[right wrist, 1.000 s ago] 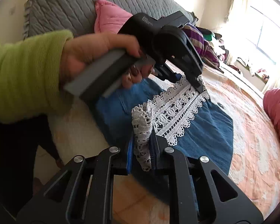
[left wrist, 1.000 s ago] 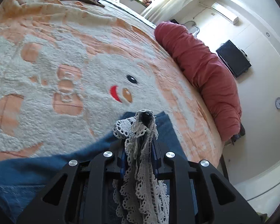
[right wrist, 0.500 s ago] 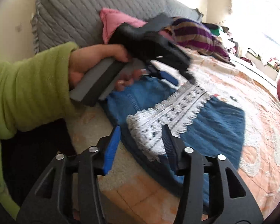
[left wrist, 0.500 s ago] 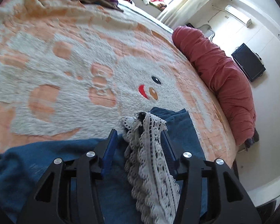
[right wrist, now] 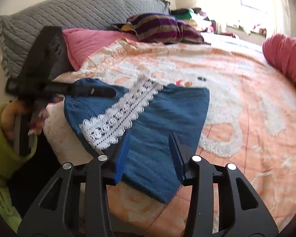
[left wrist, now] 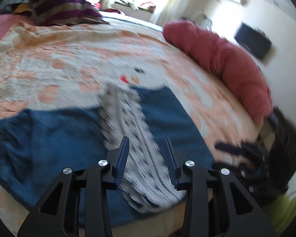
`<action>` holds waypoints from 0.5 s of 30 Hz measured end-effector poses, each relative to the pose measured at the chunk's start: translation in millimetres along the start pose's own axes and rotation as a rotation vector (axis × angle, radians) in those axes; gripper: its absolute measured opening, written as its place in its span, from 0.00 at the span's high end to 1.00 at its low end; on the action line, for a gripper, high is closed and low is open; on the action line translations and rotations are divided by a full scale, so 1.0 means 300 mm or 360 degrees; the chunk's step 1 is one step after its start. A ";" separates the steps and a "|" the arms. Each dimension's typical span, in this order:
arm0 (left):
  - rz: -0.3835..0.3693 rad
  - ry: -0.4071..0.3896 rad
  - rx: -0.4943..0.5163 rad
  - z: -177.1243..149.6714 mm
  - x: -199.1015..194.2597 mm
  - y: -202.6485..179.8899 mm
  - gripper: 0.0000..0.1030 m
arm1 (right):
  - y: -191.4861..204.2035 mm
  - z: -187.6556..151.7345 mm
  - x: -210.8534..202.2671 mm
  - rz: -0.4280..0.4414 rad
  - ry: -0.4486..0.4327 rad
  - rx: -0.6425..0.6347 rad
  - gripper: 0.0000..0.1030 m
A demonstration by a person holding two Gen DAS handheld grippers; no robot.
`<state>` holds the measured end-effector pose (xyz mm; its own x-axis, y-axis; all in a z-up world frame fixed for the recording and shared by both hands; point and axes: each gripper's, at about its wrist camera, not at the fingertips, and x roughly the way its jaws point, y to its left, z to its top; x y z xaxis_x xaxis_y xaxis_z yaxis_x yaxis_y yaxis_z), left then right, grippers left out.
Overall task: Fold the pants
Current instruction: 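Lift the leg hems and fold them over onto the waistband half, then open both tools and release the folded legs onto the pants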
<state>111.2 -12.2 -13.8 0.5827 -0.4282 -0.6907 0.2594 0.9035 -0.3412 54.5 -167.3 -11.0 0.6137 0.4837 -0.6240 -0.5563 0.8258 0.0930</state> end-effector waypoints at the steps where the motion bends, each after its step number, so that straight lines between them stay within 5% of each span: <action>1: 0.0025 0.0029 0.0034 -0.015 0.012 -0.015 0.68 | 0.008 -0.007 0.005 0.0009 0.0017 -0.0005 0.66; 4: 0.0200 0.0144 0.0159 -0.078 0.058 -0.037 0.70 | 0.024 -0.031 0.064 0.0024 0.0177 -0.0014 0.66; 7: 0.0218 0.0183 0.0142 -0.121 0.061 -0.018 0.70 | 0.014 -0.072 0.116 -0.0058 0.0328 0.0020 0.70; 15: 0.0165 0.0169 0.0040 -0.147 0.014 0.009 0.68 | 0.001 -0.084 0.103 -0.0053 0.0293 0.0062 0.67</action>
<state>80.4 -12.4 -45.8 0.5231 -0.3308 -0.7855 0.2217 0.9427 -0.2493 59.2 -159.4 -49.8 0.5164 0.3975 -0.7585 -0.5131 0.8527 0.0976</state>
